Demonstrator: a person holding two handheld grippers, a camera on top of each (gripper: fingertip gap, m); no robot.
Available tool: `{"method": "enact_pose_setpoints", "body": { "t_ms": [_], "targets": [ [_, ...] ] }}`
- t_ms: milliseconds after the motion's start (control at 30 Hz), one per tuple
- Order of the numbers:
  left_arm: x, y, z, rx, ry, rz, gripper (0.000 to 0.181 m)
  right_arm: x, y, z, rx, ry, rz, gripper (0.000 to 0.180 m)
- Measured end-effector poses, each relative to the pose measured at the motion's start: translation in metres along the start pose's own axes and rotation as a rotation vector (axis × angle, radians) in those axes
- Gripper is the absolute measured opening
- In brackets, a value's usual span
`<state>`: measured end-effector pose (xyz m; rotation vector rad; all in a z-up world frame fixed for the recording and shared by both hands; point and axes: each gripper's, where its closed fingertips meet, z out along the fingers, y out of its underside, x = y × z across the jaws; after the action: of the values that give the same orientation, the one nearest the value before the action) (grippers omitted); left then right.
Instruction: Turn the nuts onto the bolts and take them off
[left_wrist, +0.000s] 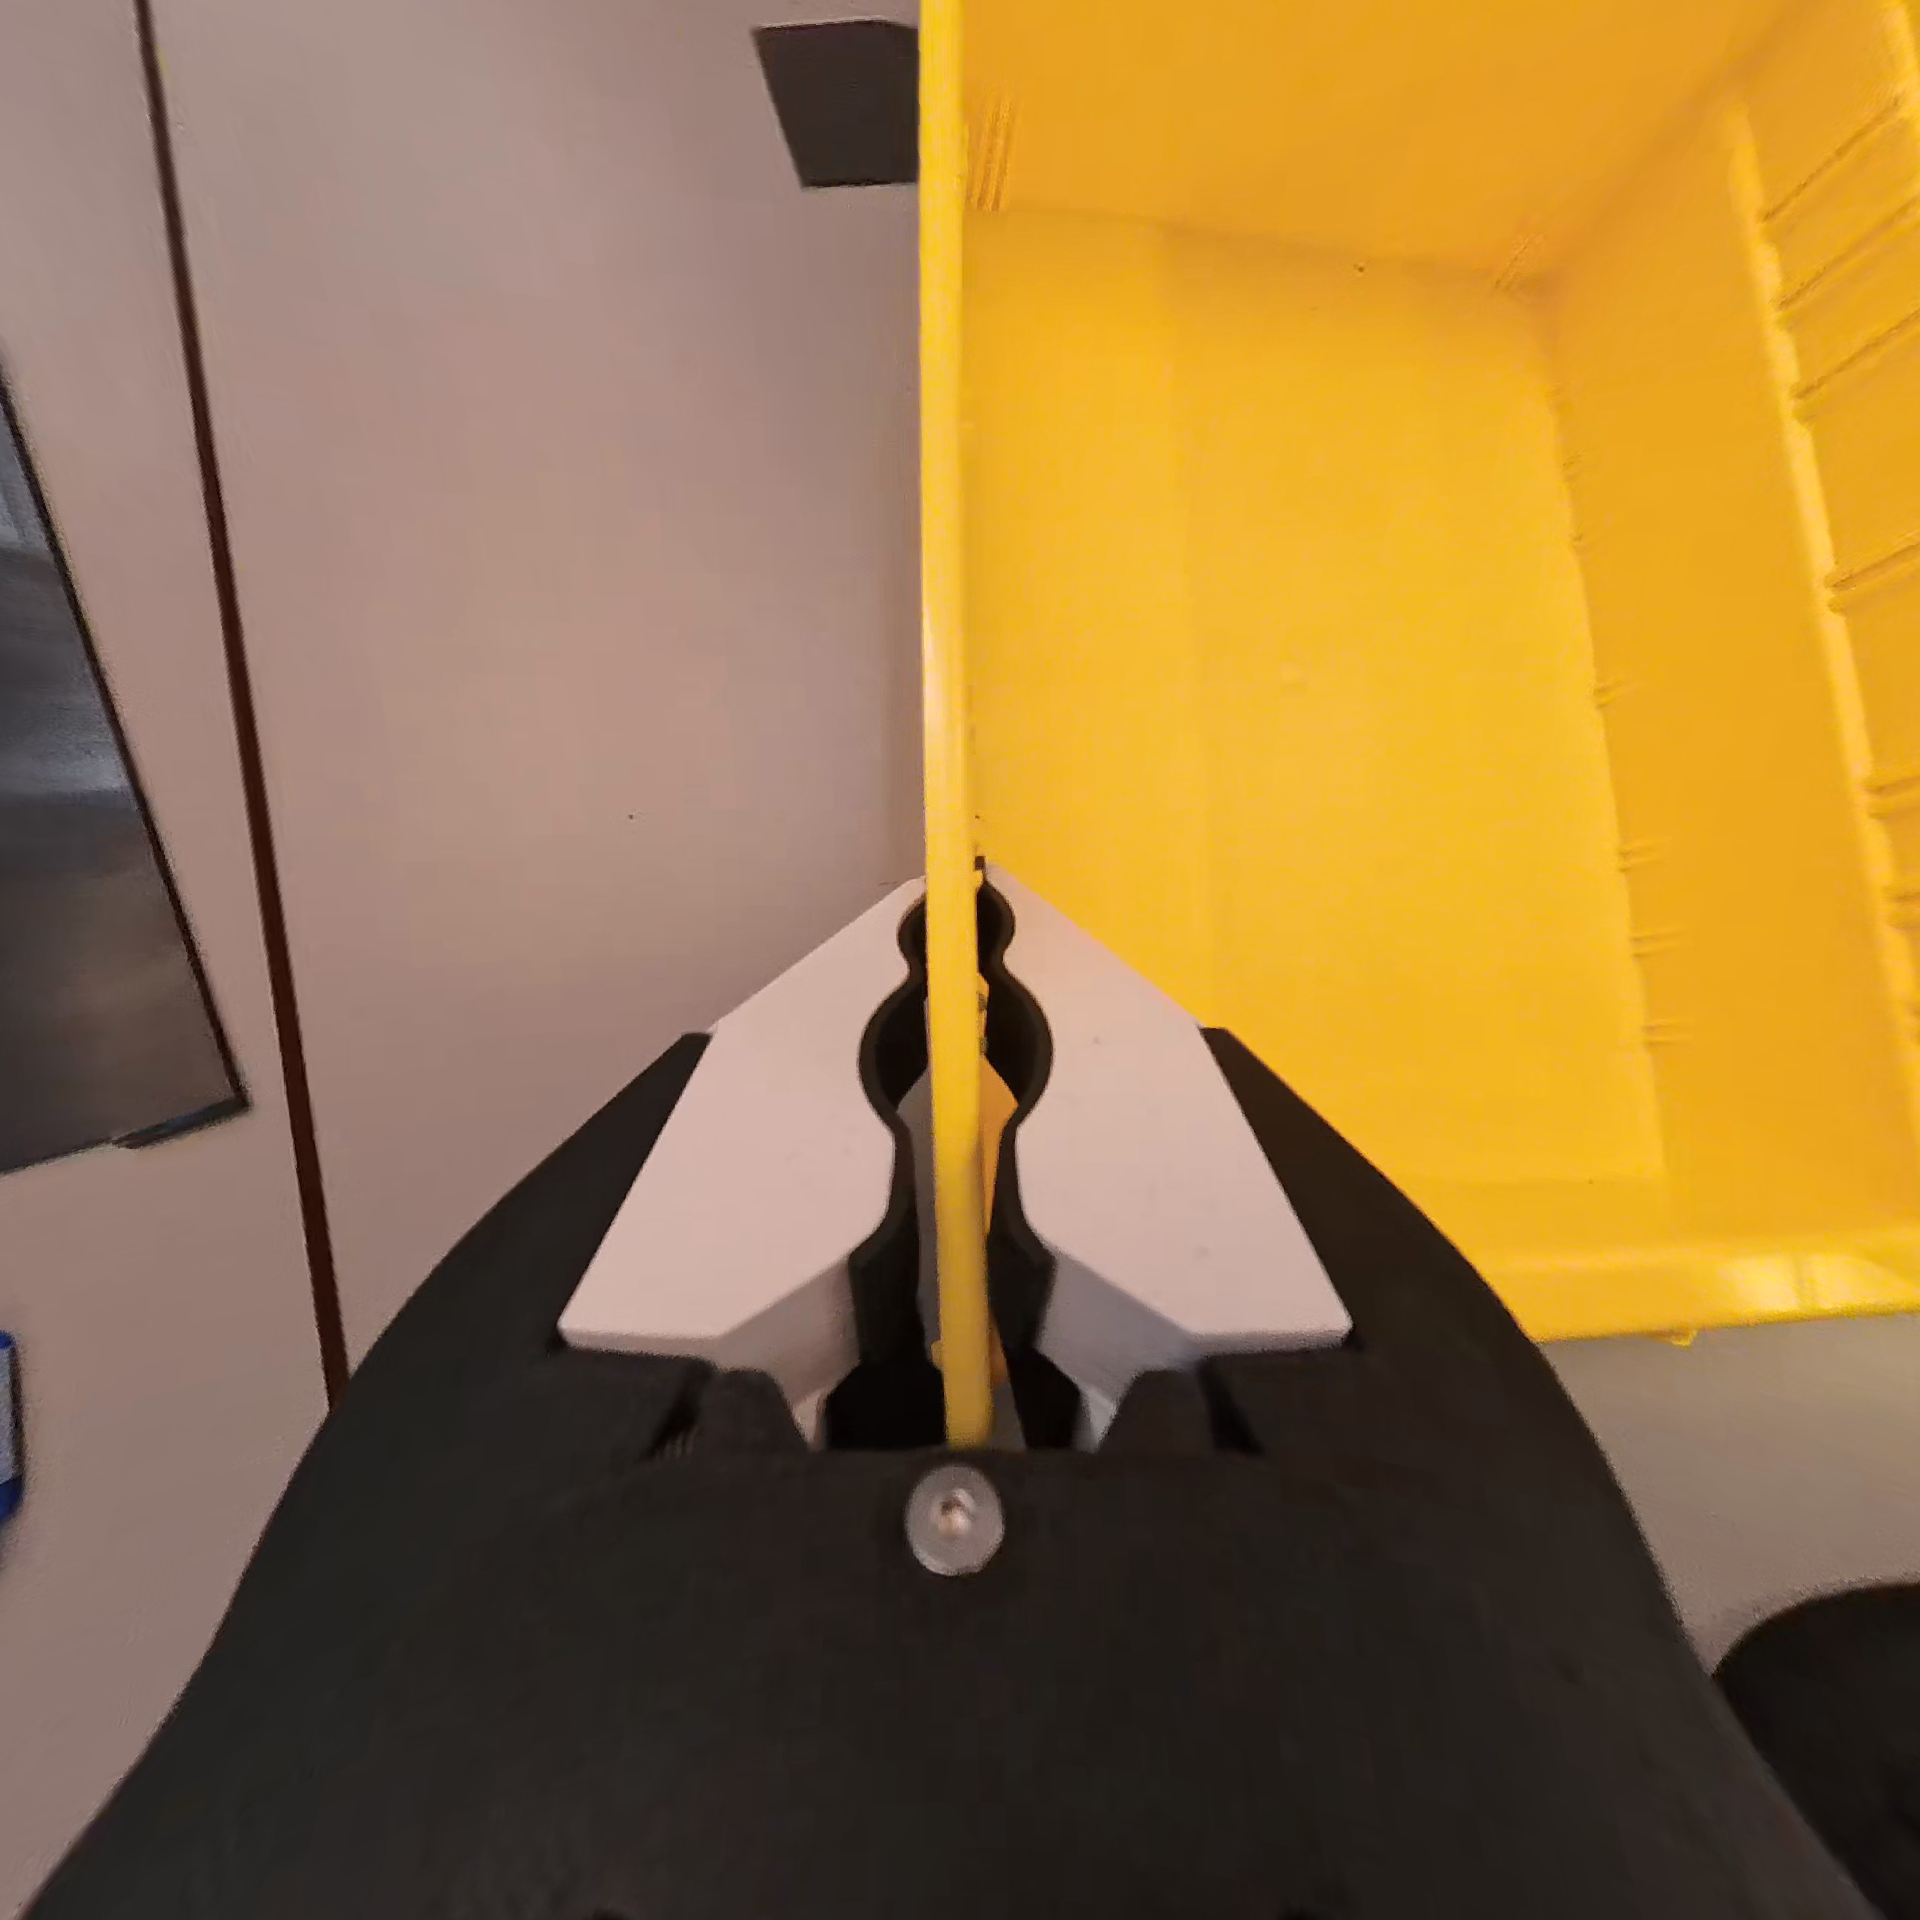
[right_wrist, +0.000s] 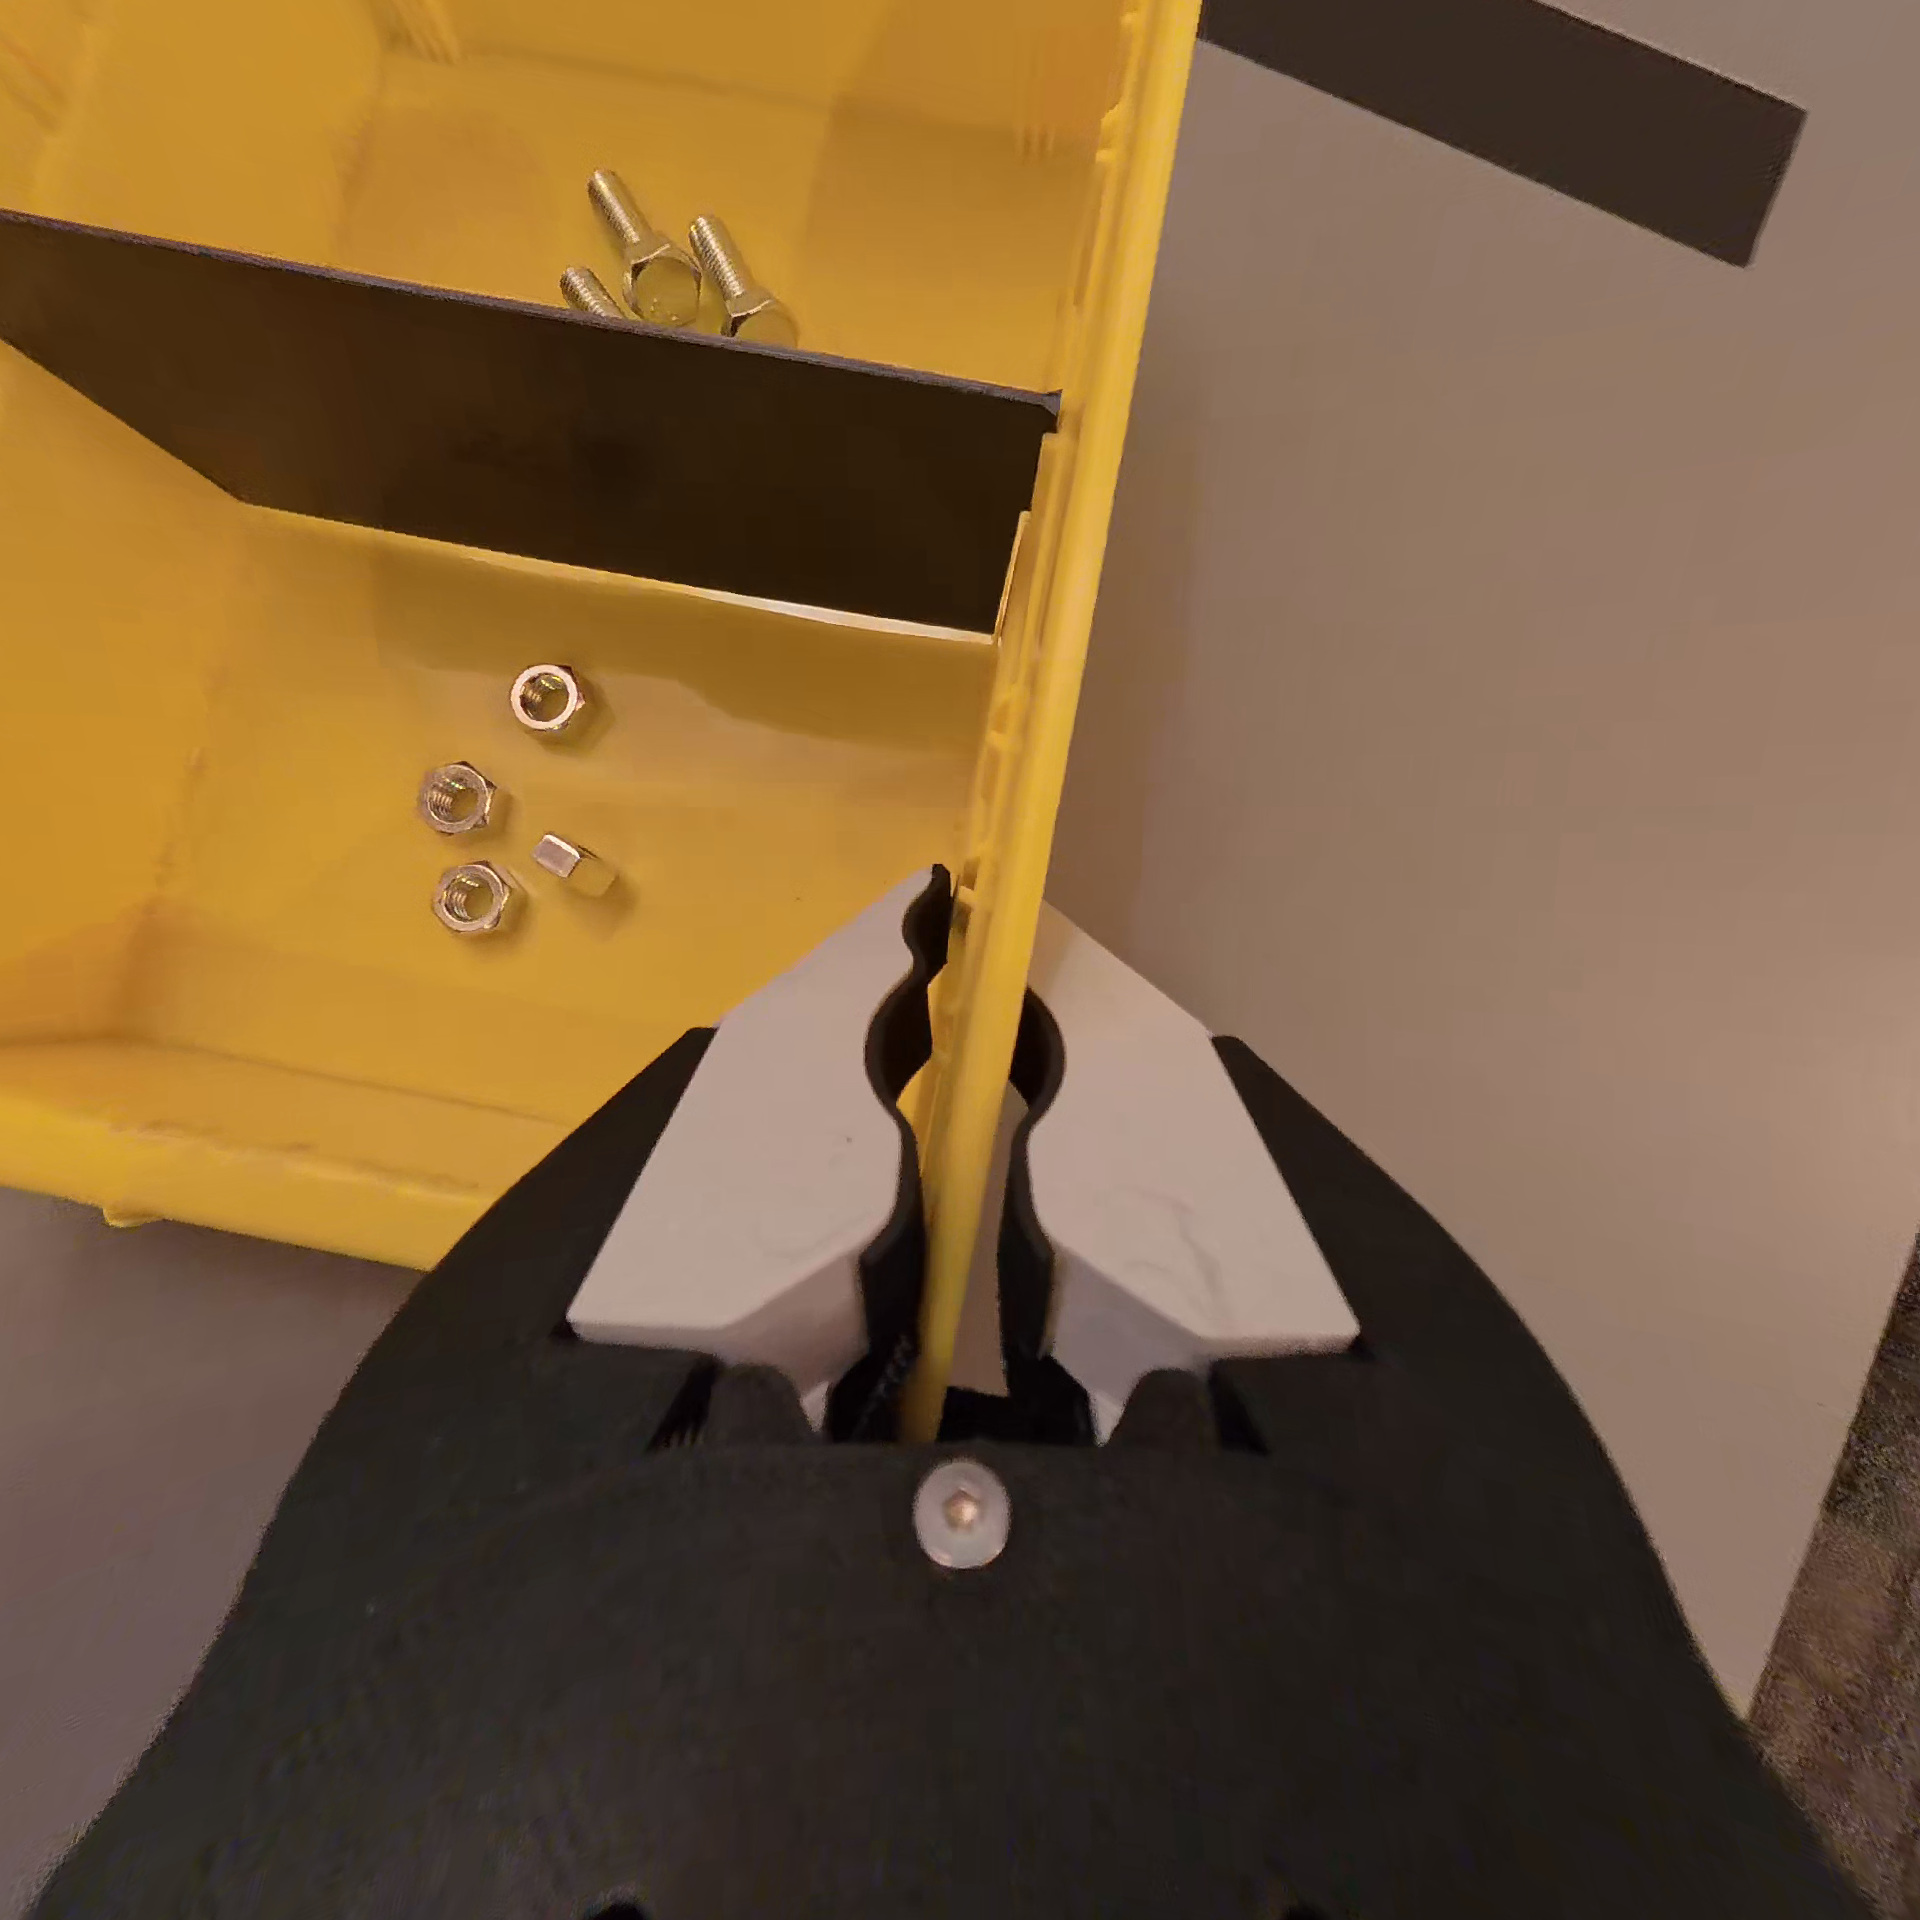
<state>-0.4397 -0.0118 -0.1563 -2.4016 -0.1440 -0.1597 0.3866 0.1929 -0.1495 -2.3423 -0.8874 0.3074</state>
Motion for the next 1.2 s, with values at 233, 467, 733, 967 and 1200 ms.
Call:
{"method": "enact_pose_setpoints", "body": {
  "t_ms": [233, 467, 733, 967, 1200],
  "targets": [
    [0.01, -0.016, -0.008, 0.053, -0.009, 0.074, 0.002, -0.04, -0.003, 0.003, 0.0, -0.076, -0.032, 0.003],
    [0.018, -0.026, -0.013, 0.084, -0.003, 0.109, 0.002, -0.085, -0.011, 0.007, -0.002, -0.115, -0.056, 0.006],
    [0.027, -0.037, -0.021, 0.115, 0.015, 0.126, 0.002, -0.16, -0.026, 0.016, -0.004, -0.256, -0.091, 0.028],
    [0.027, -0.04, -0.027, 0.132, 0.04, 0.108, 0.001, -0.238, -0.04, 0.023, 0.019, -0.384, -0.14, 0.058],
    [0.025, -0.044, -0.035, 0.155, 0.037, 0.102, 0.001, -0.312, -0.055, 0.033, 0.039, -0.478, -0.214, 0.074]
  ]
}}
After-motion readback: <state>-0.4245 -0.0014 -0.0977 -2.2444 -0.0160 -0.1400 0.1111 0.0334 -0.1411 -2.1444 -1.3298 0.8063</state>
